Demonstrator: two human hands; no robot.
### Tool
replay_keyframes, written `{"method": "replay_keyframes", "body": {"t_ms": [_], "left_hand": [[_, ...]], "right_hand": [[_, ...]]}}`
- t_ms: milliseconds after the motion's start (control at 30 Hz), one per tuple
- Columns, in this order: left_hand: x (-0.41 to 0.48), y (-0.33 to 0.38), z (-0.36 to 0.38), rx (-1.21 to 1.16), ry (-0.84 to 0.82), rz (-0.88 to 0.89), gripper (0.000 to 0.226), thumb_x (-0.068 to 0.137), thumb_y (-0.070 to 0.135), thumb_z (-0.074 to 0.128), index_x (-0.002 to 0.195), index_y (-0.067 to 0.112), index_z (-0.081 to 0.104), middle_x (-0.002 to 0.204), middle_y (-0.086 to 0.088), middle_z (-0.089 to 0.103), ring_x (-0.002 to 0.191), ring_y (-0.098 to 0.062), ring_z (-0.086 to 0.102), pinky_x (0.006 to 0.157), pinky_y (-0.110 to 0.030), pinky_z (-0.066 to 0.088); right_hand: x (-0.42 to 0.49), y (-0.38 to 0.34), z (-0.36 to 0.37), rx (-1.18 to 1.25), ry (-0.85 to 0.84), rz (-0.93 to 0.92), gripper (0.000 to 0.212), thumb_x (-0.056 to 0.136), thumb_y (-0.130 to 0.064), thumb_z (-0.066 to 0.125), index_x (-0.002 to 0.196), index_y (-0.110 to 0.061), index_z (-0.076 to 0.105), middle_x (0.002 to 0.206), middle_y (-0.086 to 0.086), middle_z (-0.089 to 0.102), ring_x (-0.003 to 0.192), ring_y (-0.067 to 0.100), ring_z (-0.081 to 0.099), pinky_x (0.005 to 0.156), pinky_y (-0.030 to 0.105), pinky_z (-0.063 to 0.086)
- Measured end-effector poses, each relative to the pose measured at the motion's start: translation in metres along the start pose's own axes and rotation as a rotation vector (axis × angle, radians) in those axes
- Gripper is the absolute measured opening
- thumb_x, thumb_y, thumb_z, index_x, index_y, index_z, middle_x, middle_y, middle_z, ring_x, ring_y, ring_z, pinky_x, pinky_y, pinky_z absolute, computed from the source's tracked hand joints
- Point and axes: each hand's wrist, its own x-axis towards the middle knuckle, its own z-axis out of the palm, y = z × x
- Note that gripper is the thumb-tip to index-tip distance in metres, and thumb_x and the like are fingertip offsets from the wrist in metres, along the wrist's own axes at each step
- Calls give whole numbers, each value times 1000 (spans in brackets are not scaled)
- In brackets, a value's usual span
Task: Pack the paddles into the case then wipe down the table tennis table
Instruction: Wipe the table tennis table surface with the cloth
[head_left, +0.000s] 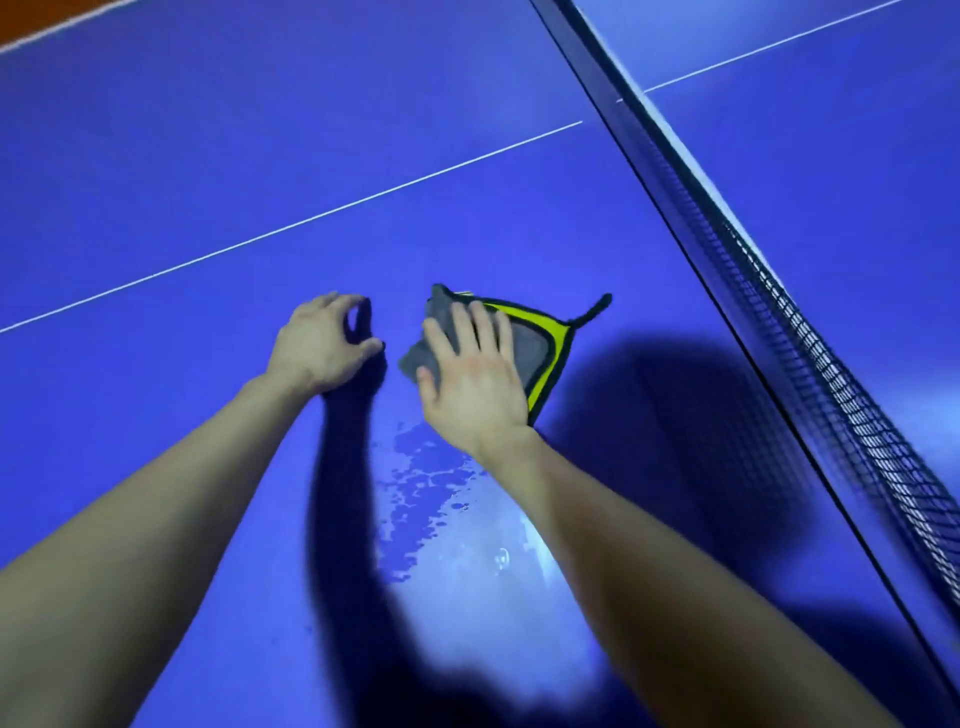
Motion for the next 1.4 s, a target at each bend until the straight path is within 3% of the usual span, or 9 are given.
{"method": "replay_keyframes", "body": {"t_ms": [133, 267, 367, 533, 667, 833, 933, 1167, 1400], "left_hand": [[-49, -5, 14, 69, -72, -106, 91, 83, 66, 80, 161, 41, 40, 172, -8, 32, 156, -33, 33, 122, -52, 39], [-58, -4, 27, 119, -141, -97, 96, 94, 68, 66, 170, 41, 14, 179, -5, 9, 164, -31, 15, 121, -57, 39], [-56, -3, 26, 172, -183, -90, 94, 99, 69, 58, 171, 41, 5, 179, -2, 0, 166, -30, 8, 115, -58, 42], [-61, -3, 19, 215, -185, -79, 93, 97, 75, 54, 170, 46, 4, 180, 3, -1, 165, -26, 13, 108, -58, 46], [-62, -3, 18, 193, -178, -79, 94, 95, 76, 57, 169, 47, 7, 179, 2, 3, 163, -29, 22, 108, -59, 46], [-59, -7, 22, 186, -177, -71, 93, 96, 75, 57, 169, 47, 7, 178, 2, 4, 159, -34, 30, 105, -60, 48], [-55, -10, 23, 193, -180, -82, 93, 95, 75, 56, 169, 48, 7, 177, 3, 6, 159, -34, 28, 107, -62, 46], [-56, -9, 21, 139, -183, -103, 96, 94, 73, 62, 169, 46, 9, 179, 1, 5, 164, -31, 16, 113, -63, 43], [-71, 7, 17, -3, -86, -100, 84, 96, 55, 73, 166, 33, 33, 171, -11, 30, 154, -33, 37, 113, -54, 45]], "right_hand": [[6, 56, -21, 11, 63, -73, 55, 93, -49, 60, 139, -19, 63, 139, 11, 61, 133, 38, 53, 120, 55, 36], [-1, 160, -45, -66, 215, 335, 57, 91, -45, 59, 137, -12, 61, 137, 19, 59, 129, 44, 52, 122, 62, 34], [-4, 130, -34, -70, 236, 491, 63, 94, -39, 55, 148, -7, 55, 151, 25, 52, 144, 49, 43, 130, 62, 23], [-37, -19, 0, 30, -33, 34, 63, 103, -39, 51, 160, -13, 47, 166, 24, 42, 160, 46, 27, 134, 56, 13], [-46, 32, -15, 151, 50, -53, 56, 97, -36, 58, 148, -13, 59, 155, 16, 55, 150, 41, 44, 130, 51, 26], [-61, 197, -68, -7, 280, 503, 57, 91, -35, 64, 144, -13, 62, 138, 22, 65, 125, 46, 61, 113, 51, 42], [-62, 175, -59, -69, 321, 698, 63, 95, -36, 58, 152, -10, 56, 150, 27, 57, 136, 50, 54, 120, 54, 36], [-105, -6, -11, 133, -41, -19, 65, 104, -50, 55, 160, -19, 50, 169, 17, 42, 161, 41, 28, 133, 54, 19], [-122, 199, -63, 22, 287, 401, 61, 94, -37, 60, 149, -10, 59, 151, 22, 60, 141, 47, 52, 126, 56, 34]]}}
